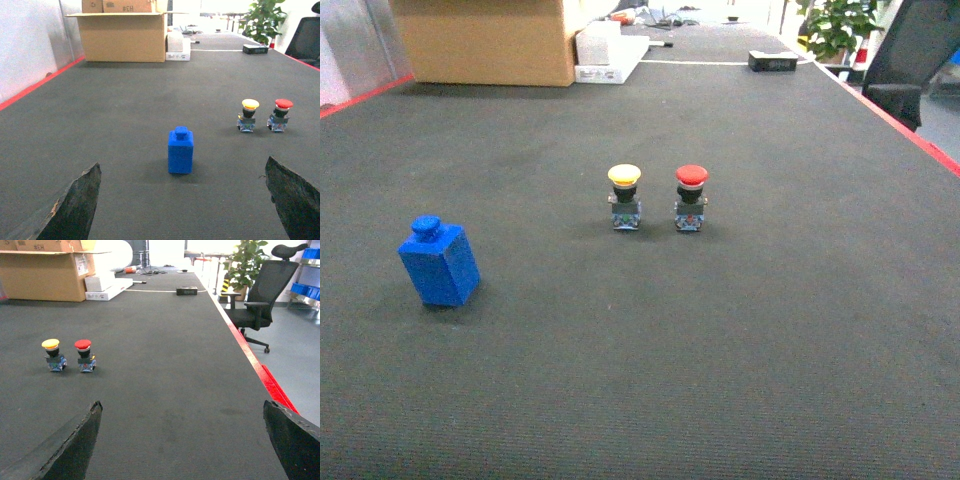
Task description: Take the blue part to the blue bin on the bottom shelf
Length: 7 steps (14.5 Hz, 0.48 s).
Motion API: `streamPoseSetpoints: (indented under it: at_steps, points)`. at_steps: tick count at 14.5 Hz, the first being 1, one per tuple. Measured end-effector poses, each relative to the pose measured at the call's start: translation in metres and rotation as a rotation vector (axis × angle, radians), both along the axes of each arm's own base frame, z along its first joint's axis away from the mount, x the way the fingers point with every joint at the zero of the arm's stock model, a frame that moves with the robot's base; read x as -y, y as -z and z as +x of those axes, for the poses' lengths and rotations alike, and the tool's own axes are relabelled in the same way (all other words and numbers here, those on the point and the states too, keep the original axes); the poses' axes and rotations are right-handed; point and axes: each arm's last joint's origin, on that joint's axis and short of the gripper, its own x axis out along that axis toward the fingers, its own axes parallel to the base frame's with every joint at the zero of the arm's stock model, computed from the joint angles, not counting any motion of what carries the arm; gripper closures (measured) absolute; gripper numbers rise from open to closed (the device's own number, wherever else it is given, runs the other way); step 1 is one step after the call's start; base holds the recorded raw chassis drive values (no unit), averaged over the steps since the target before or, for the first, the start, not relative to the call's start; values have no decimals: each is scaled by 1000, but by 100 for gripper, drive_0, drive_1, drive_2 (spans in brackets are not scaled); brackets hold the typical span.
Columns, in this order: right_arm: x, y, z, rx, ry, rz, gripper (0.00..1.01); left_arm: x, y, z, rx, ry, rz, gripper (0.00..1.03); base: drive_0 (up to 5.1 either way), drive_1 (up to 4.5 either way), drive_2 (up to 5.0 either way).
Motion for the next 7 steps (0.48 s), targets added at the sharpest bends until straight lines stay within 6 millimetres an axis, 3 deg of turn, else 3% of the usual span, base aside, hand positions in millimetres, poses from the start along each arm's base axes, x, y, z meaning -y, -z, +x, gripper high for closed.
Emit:
streamPoseSetpoints:
  at_steps: [4, 7]
  points:
    - [0, 0, 0, 0, 0, 0, 3, 0, 1, 0, -9, -9, -2, 5, 0, 0, 0]
    - [0, 0, 0, 1, -1, 0, 3, 6, 4, 10, -208, -242, -14, 5, 0, 0, 0]
